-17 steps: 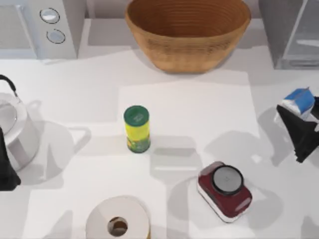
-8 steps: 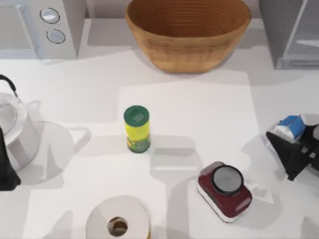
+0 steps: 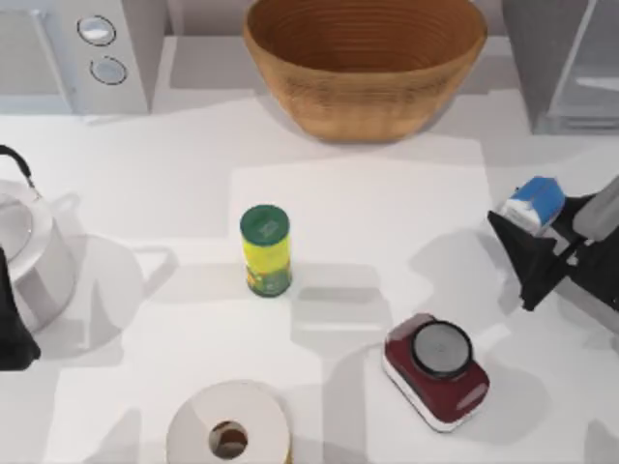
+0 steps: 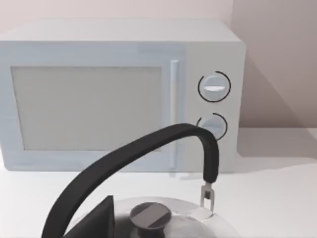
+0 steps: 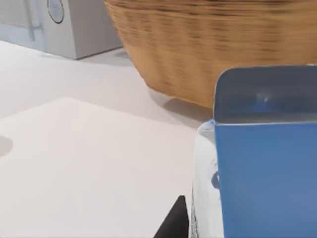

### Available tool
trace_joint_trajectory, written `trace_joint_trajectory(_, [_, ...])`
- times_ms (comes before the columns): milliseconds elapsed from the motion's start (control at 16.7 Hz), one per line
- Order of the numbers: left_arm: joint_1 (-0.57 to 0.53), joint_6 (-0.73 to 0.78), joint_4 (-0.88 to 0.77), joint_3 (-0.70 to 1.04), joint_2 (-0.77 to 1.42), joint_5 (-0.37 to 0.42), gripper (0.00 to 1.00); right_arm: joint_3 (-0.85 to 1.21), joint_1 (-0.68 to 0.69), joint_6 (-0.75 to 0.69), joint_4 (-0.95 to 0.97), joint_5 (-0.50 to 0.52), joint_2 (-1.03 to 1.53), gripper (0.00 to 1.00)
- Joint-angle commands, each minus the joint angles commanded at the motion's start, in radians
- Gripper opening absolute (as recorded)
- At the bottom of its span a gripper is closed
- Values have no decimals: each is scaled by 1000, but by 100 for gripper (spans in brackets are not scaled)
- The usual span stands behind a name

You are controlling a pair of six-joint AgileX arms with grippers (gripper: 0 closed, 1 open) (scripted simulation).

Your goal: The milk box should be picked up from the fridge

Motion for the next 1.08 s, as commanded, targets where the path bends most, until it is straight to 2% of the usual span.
trace_joint_trajectory(360, [0, 0, 0, 0, 0, 0, 100, 47, 43, -3, 1, 39, -13, 0])
trace_joint_trajectory(1080, [0, 0, 0, 0, 0, 0, 100, 47, 43, -3, 1, 39, -13, 90])
